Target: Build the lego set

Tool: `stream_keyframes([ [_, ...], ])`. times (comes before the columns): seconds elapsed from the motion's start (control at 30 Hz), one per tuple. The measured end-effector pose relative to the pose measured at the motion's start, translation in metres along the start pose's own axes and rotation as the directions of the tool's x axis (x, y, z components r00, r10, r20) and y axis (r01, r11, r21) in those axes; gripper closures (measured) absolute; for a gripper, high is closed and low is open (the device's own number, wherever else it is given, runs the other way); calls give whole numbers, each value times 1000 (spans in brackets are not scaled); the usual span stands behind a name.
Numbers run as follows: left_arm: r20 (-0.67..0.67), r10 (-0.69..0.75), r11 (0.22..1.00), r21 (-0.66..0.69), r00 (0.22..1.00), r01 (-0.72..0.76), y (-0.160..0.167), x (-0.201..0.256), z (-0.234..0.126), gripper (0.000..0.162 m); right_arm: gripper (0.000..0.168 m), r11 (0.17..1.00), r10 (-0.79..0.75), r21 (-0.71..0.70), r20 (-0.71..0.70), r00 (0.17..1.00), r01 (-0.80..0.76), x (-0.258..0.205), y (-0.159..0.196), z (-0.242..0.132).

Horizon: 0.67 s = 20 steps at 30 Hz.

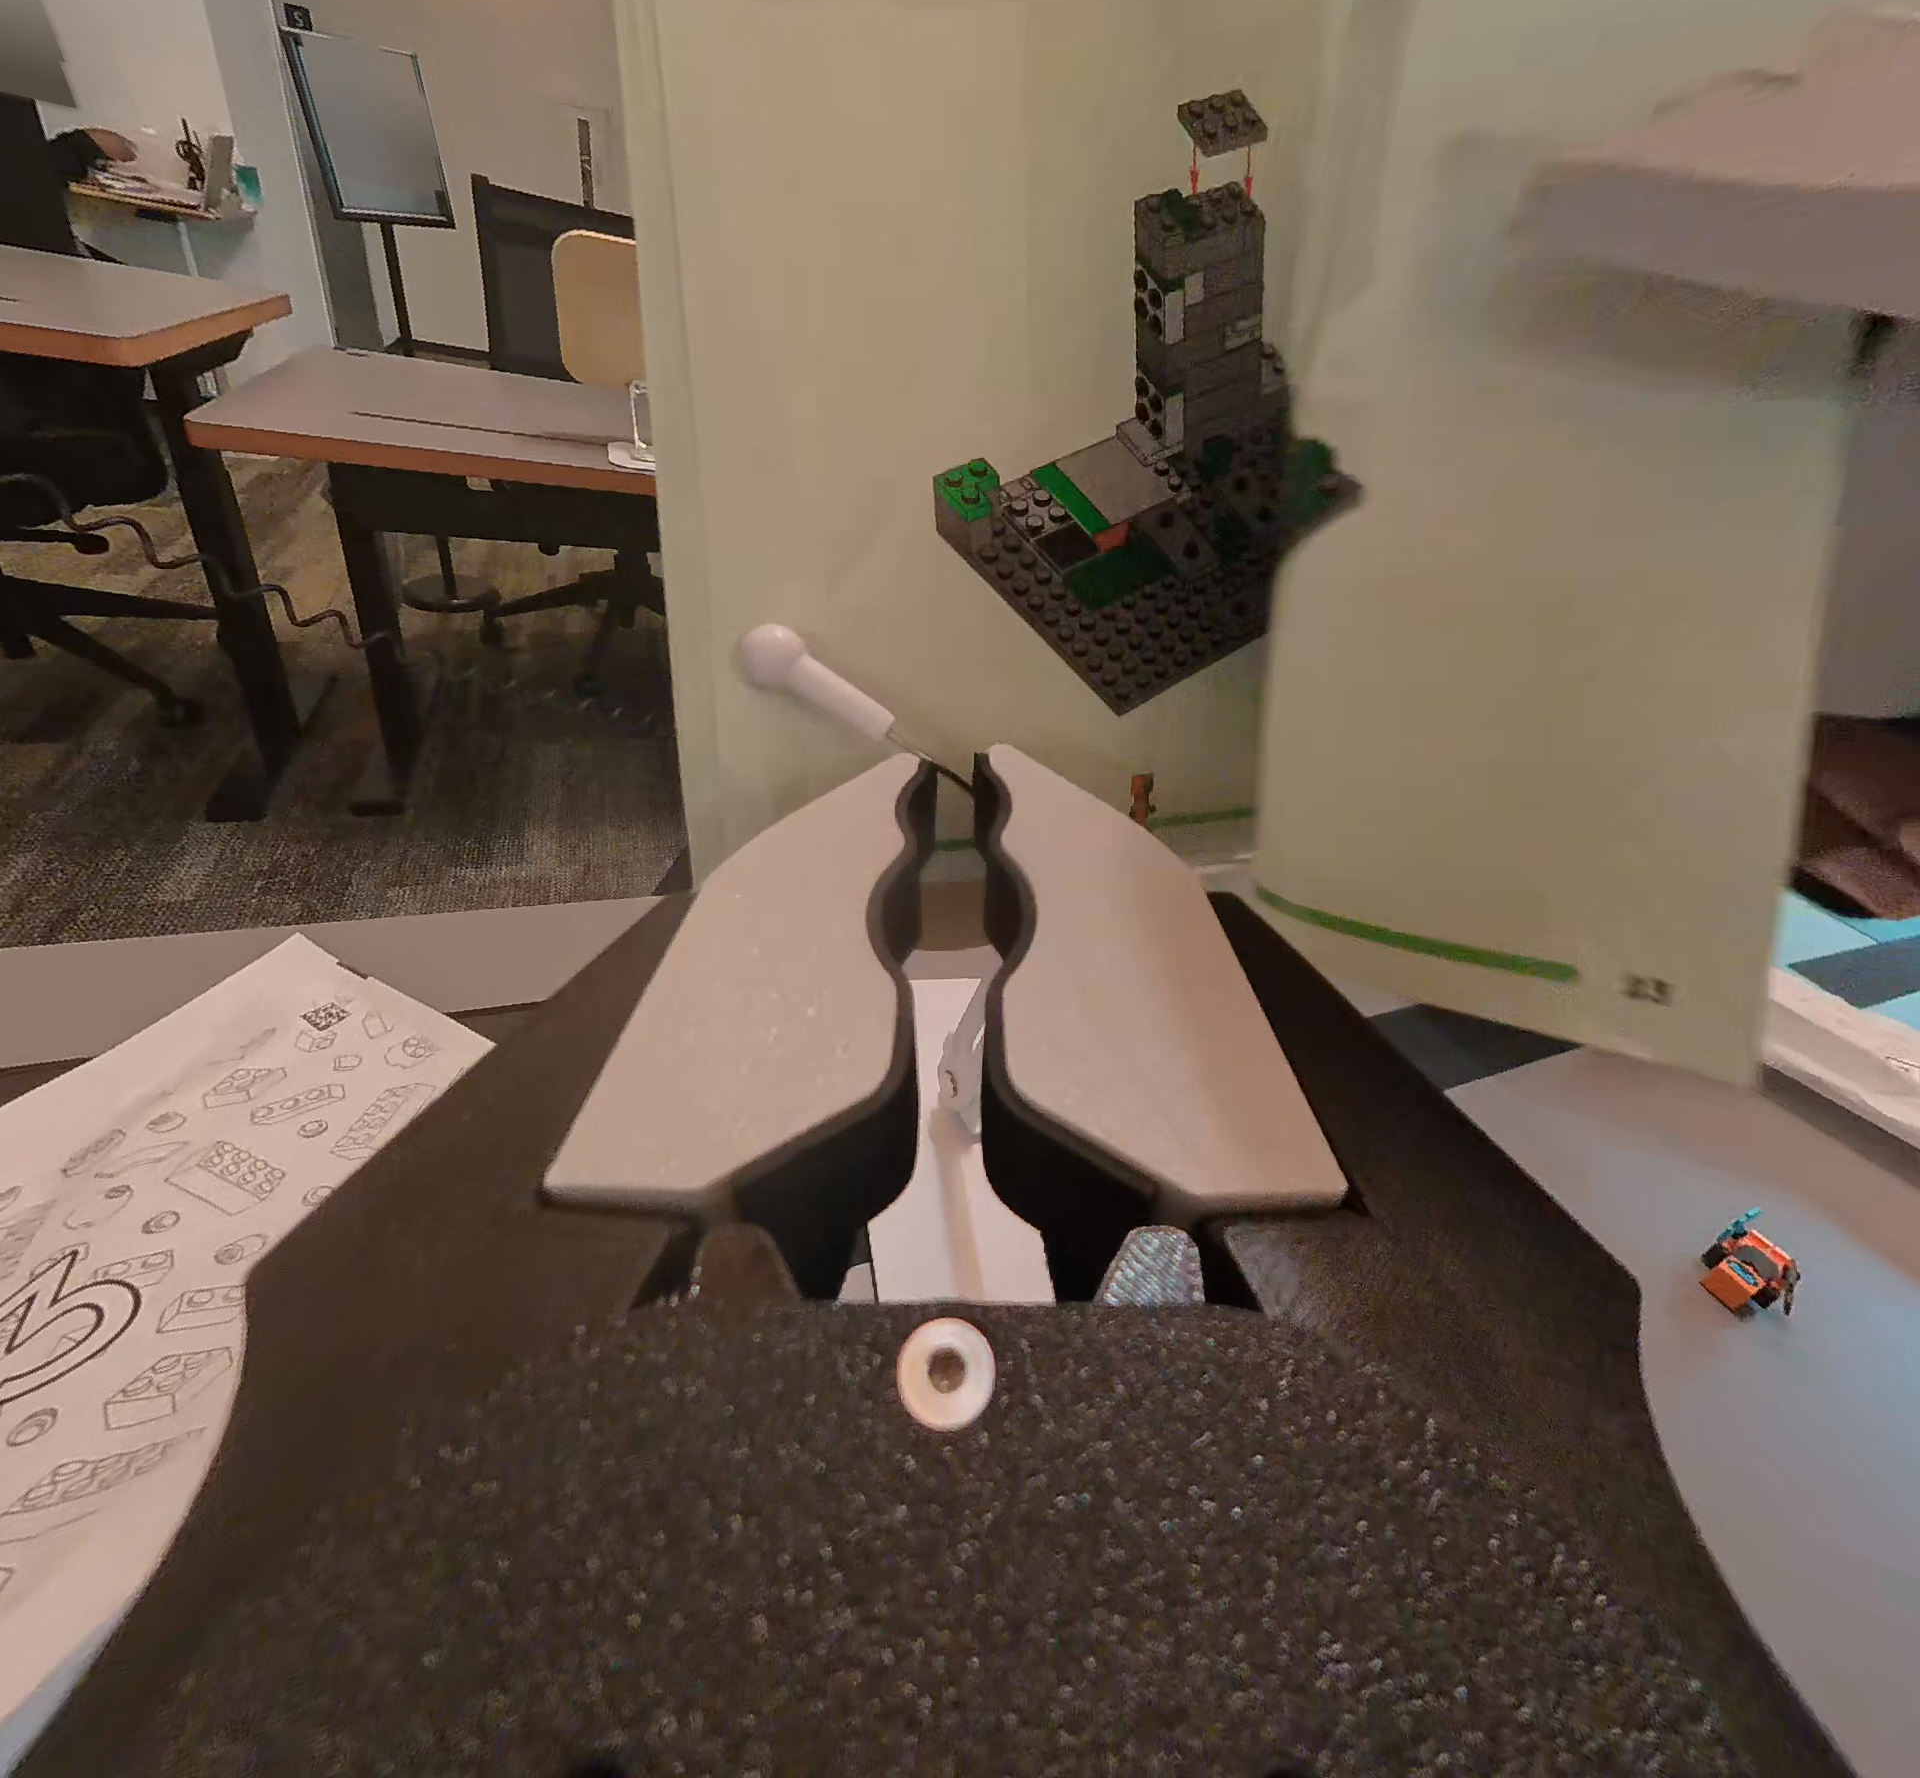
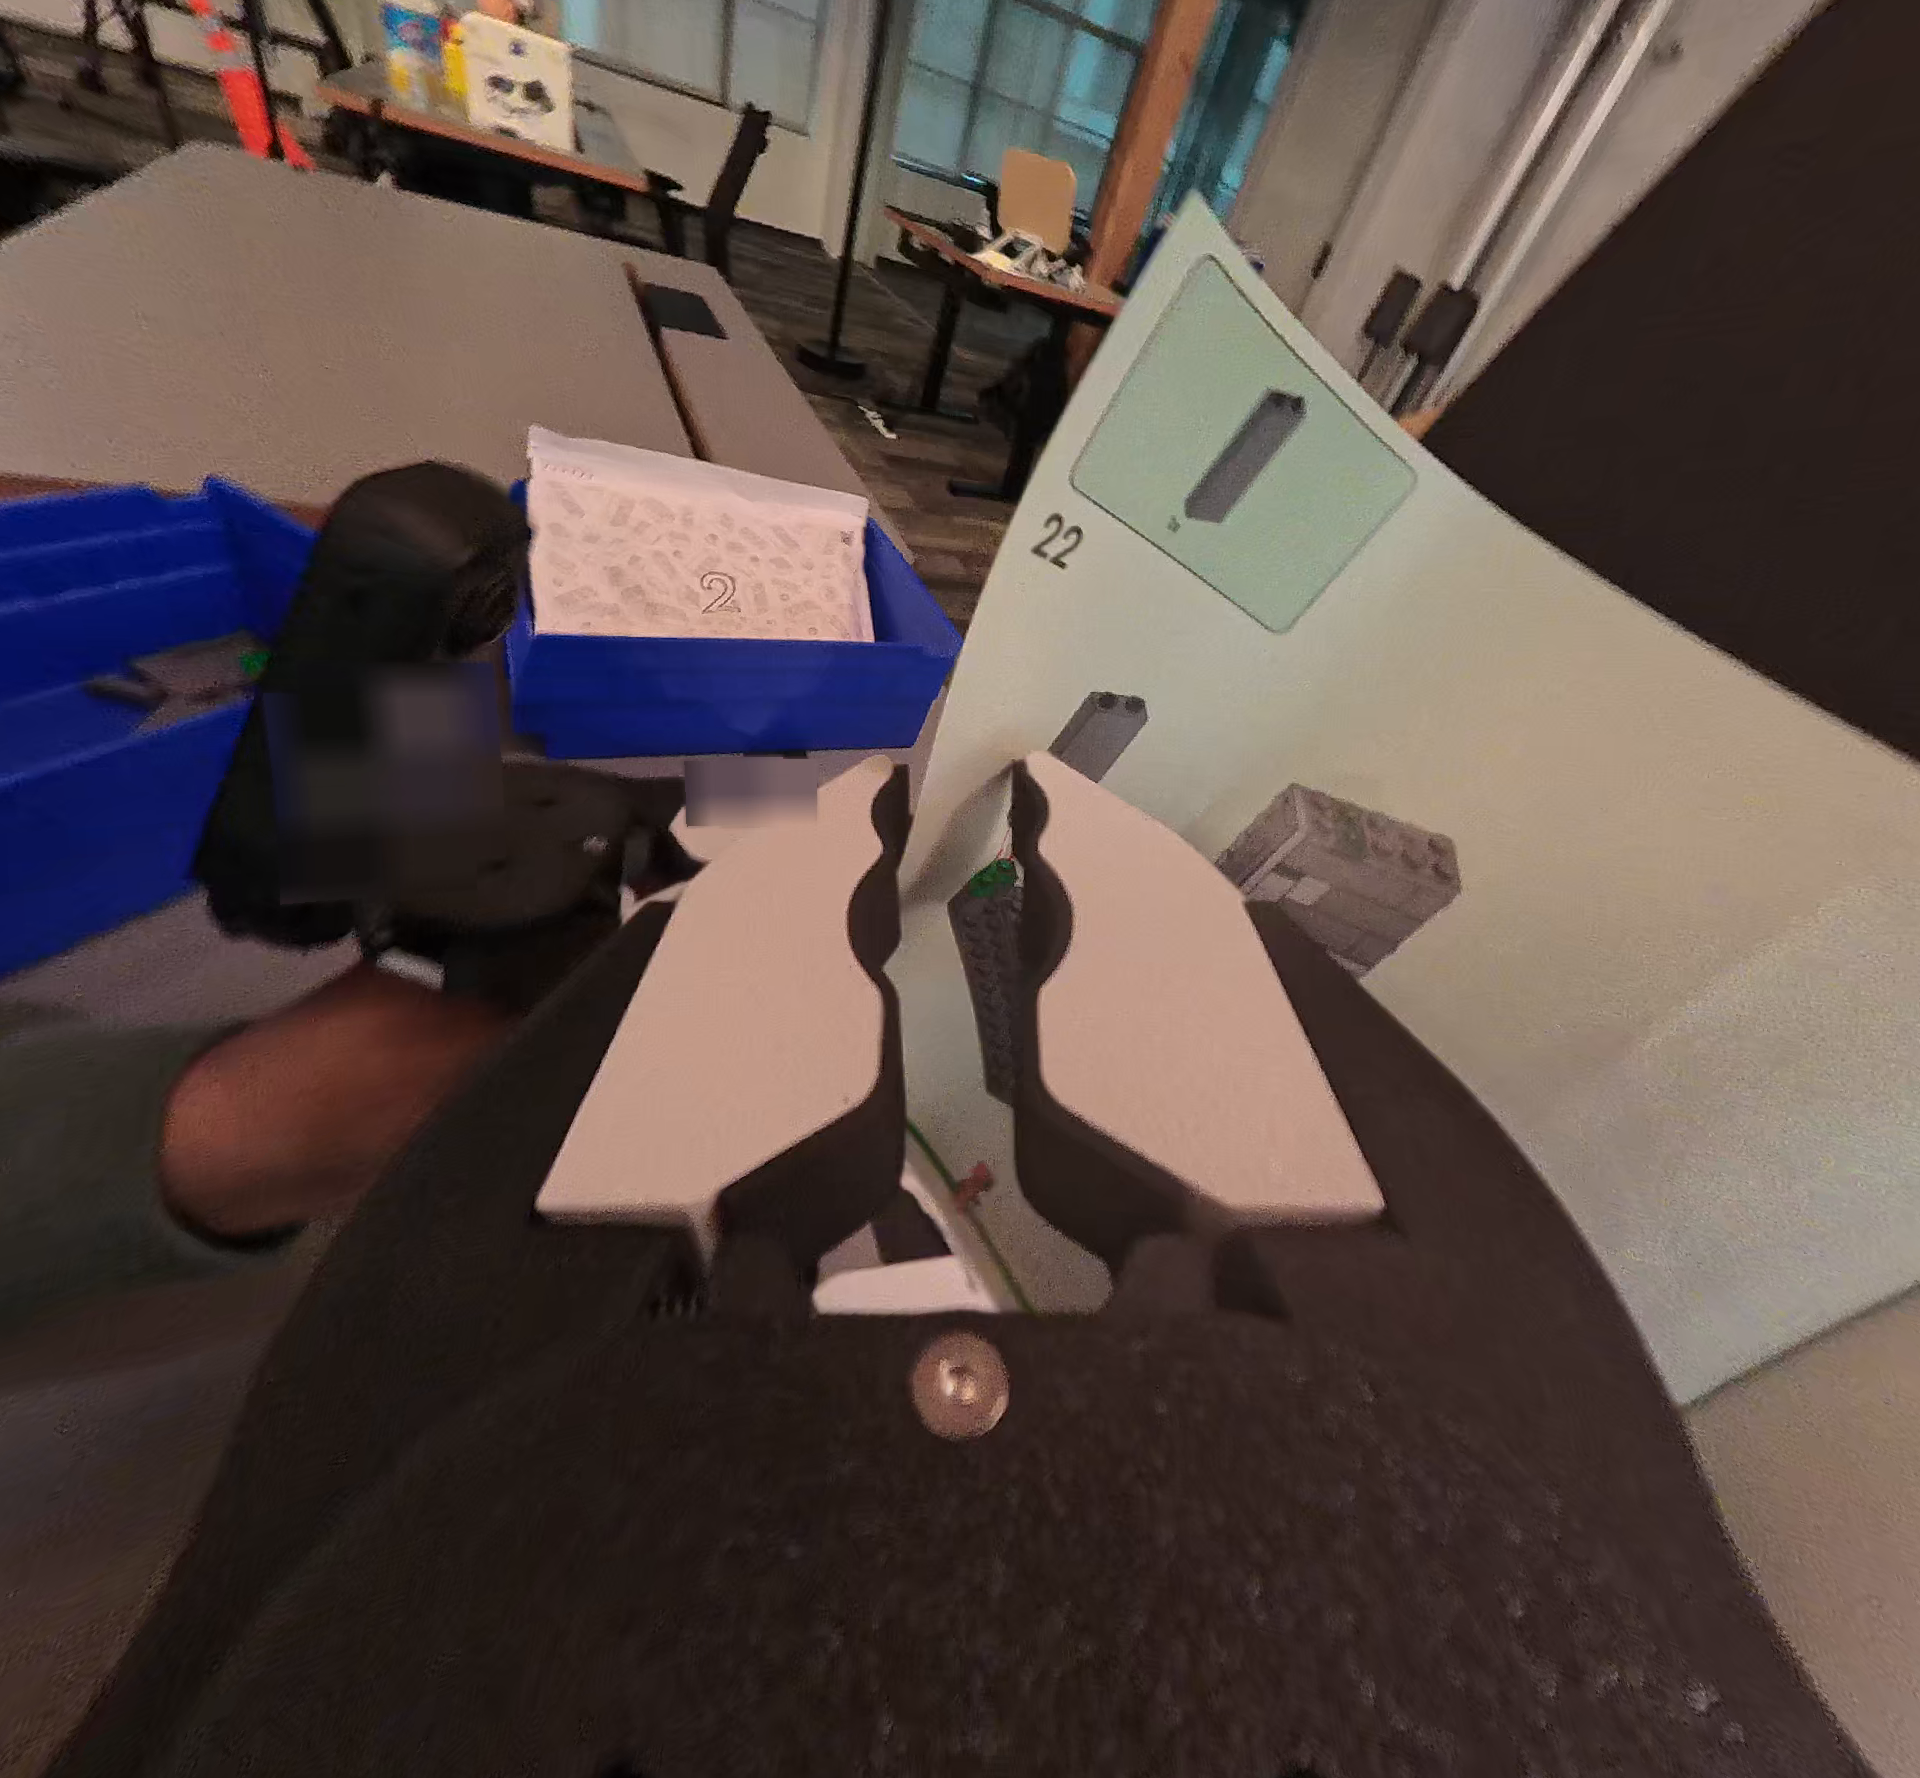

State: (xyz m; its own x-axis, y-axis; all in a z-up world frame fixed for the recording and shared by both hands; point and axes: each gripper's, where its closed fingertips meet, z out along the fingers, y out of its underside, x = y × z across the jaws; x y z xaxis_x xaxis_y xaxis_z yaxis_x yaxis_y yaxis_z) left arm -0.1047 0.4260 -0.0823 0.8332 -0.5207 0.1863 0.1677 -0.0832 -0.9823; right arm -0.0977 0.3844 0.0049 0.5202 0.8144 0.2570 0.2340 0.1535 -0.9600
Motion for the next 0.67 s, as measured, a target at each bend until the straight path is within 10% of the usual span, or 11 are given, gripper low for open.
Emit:
stream_keyframes([
  [0.2,-2,-13,1000,-5,1000,13,2,-1,-1,155,150,982,-182,69,77,980,177,-23,0,-28],
  [0.5,-7,-17,1000,-2,1000,17,3,-2,0,155,130,922,95,270,540,836,-279,-58,-68,-78],
  [0.67,-14,-17,1000,-4,1000,17,3,-1,-1,155,147,983,-167,104,183,969,150,-21,-26,-71],
])
